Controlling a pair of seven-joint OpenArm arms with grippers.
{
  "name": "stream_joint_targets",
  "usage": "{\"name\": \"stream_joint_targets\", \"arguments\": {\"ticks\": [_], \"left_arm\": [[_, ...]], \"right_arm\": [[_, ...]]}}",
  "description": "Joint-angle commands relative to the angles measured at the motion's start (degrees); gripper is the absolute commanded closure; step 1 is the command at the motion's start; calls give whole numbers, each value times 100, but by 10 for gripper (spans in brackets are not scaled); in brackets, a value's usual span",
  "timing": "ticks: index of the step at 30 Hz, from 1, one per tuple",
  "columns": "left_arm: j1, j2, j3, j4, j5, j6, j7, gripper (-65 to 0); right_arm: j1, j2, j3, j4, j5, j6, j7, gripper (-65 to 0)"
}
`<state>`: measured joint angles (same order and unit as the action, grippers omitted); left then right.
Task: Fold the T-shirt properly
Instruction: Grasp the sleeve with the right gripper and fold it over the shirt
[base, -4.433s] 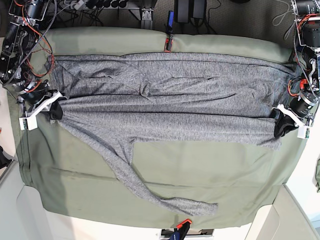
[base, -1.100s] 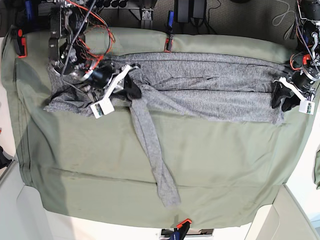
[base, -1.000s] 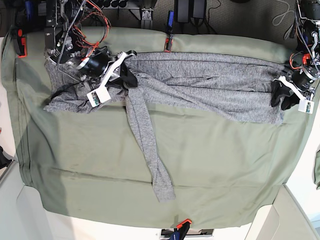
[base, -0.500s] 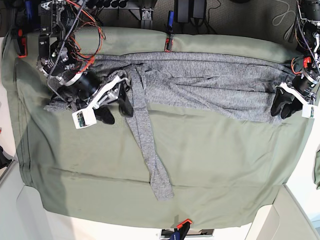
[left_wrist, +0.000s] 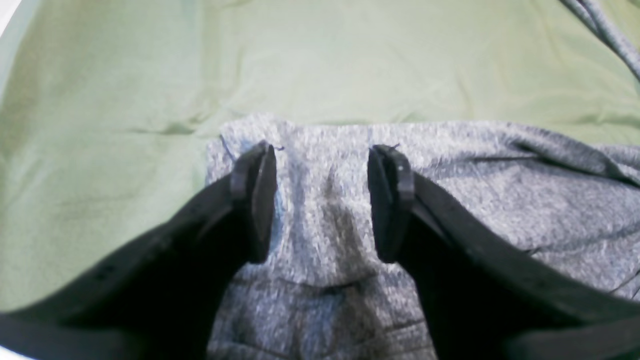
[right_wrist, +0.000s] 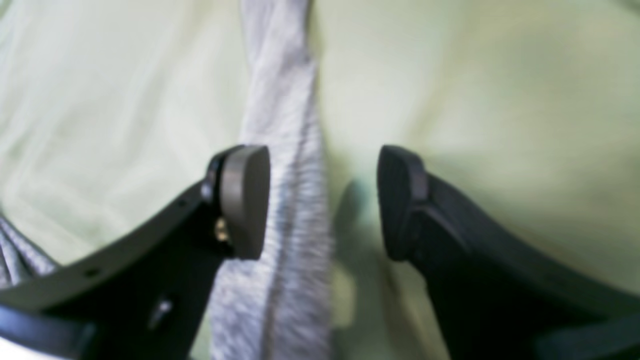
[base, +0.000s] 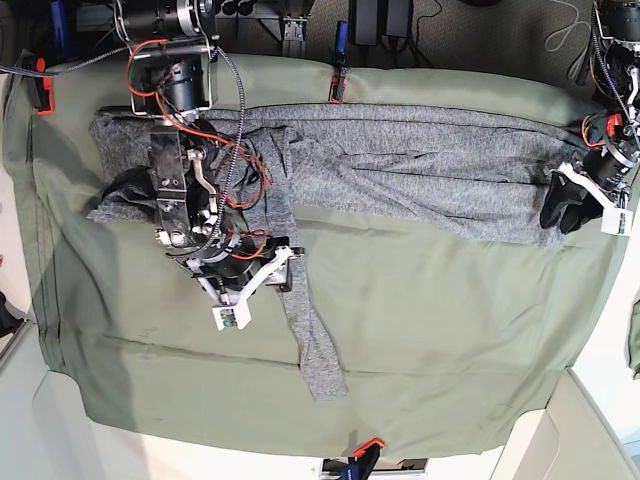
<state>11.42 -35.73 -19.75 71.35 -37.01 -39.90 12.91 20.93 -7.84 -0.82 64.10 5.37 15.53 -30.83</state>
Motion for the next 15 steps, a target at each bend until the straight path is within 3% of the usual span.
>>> {"name": "stream_joint_targets", "arguments": {"ticks": [1, 12, 13, 15], "left_arm": [[-61, -140, -52, 90, -94, -10, -105, -321], [-61, -127, -52, 90, -92, -10, -79, -321], [-61, -127, -52, 90, -92, -10, -81, -321], [-63, -127, -52, 90, -96, -10, -87, -321]], "right_arm": [[214, -85, -9, -133, 39, 26, 138, -341], [302, -85, -544, -522, -144, -33, 125, -338], [302, -85, -590, -522, -160, -35, 125, -299], [302, -85, -623, -520, -153, -33, 127, -140]]}}
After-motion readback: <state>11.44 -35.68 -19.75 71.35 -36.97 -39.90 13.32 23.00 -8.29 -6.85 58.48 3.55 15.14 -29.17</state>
